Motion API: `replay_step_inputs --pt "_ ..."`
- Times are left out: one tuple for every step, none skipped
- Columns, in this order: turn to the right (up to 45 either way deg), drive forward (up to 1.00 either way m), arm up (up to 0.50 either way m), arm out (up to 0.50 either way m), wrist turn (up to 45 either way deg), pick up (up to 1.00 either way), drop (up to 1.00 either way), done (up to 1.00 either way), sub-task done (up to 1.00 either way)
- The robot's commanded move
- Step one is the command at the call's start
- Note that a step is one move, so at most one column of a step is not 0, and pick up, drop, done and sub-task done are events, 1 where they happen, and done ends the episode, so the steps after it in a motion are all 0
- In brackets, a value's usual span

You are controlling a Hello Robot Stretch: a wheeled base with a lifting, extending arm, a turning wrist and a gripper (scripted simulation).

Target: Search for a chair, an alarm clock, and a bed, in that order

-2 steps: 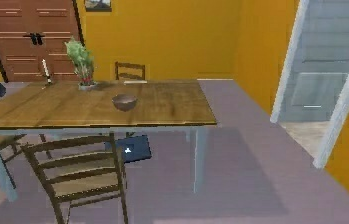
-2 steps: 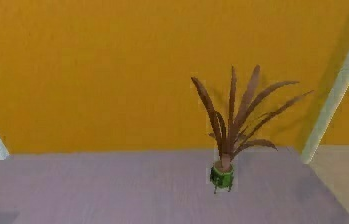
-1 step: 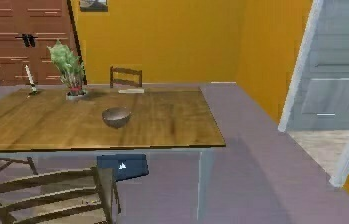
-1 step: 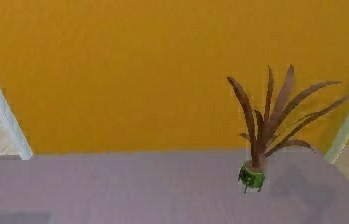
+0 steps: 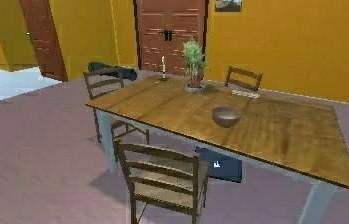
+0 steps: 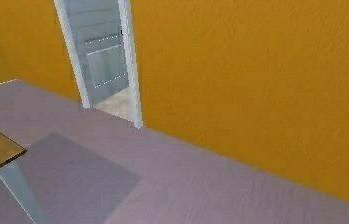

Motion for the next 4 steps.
replay_step_inputs --pt "0.0 0.0 0.0 0.0 0.0 0.0 0.0 0.0 1.0" --pt "45.0 0.0 0.0 0.0 0.0 0.0 0.0 0.0 0.0" --pt "39.0 0.0 0.0 0.0 0.0 0.0 0.0 0.0 0.0" --pt "0.0 1.0 0.0 0.0 0.0 0.0 0.0 0.0 0.0"
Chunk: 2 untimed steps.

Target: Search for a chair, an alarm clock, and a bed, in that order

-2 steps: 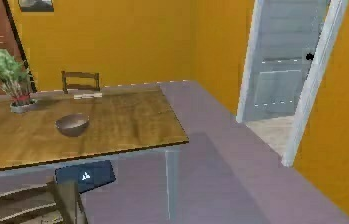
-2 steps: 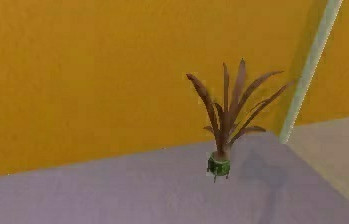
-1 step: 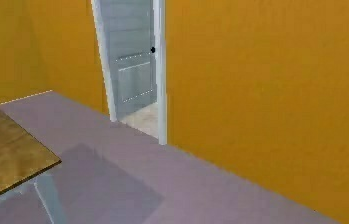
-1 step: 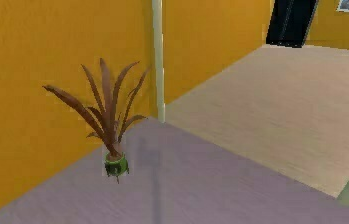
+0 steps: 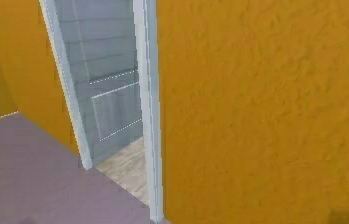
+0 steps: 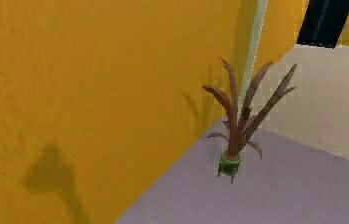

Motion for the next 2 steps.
replay_step_inputs --pt "6.0 0.0 0.0 0.0 0.0 0.0 0.0 0.0 0.0" --pt "0.0 0.25 0.0 0.0 0.0 0.0 0.0 0.0 0.0"
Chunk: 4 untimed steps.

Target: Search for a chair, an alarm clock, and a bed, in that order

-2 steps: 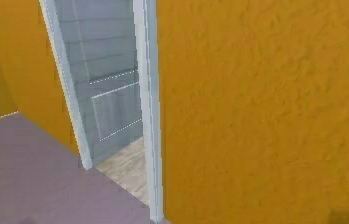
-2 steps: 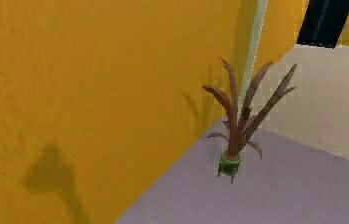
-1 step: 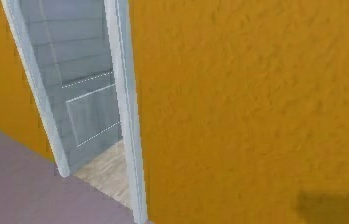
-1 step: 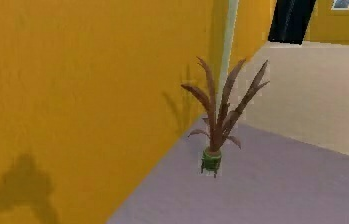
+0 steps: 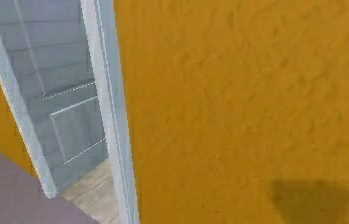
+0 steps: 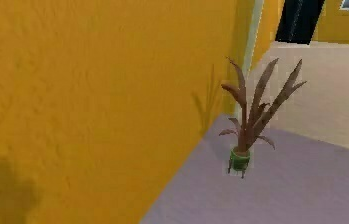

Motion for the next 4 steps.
replay_step_inputs --pt "-45.0 0.0 0.0 0.0 0.0 0.0 0.0 0.0 0.0" --pt "-9.0 0.0 0.0 0.0 0.0 0.0 0.0 0.0 0.0" --pt "0.0 1.0 0.0 0.0 0.0 0.0 0.0 0.0 0.0" --pt "-21.0 0.0 0.0 0.0 0.0 0.0 0.0 0.0 0.0"
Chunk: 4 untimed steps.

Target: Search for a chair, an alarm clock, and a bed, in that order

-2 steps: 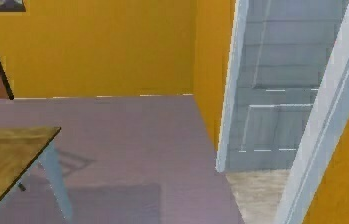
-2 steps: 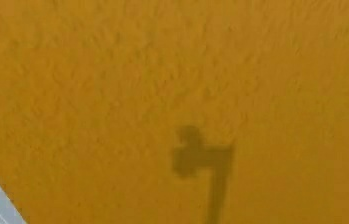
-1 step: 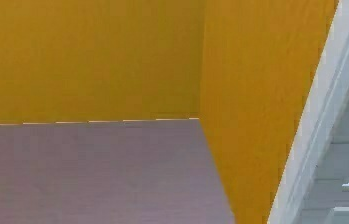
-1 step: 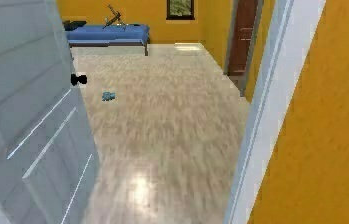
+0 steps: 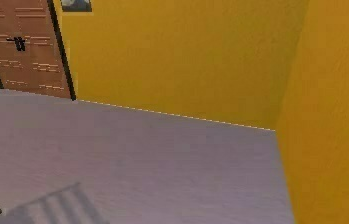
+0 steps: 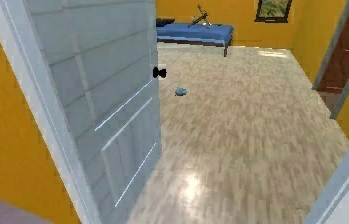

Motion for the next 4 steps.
replay_step_inputs --pt "0.0 0.05 0.0 0.0 0.0 0.0 0.0 0.0 0.0" --pt "45.0 0.0 0.0 0.0 0.0 0.0 0.0 0.0 0.0" --pt "33.0 0.0 0.0 0.0 0.0 0.0 0.0 0.0 0.0" --pt "0.0 0.3 0.0 0.0 0.0 0.0 0.0 0.0 0.0"
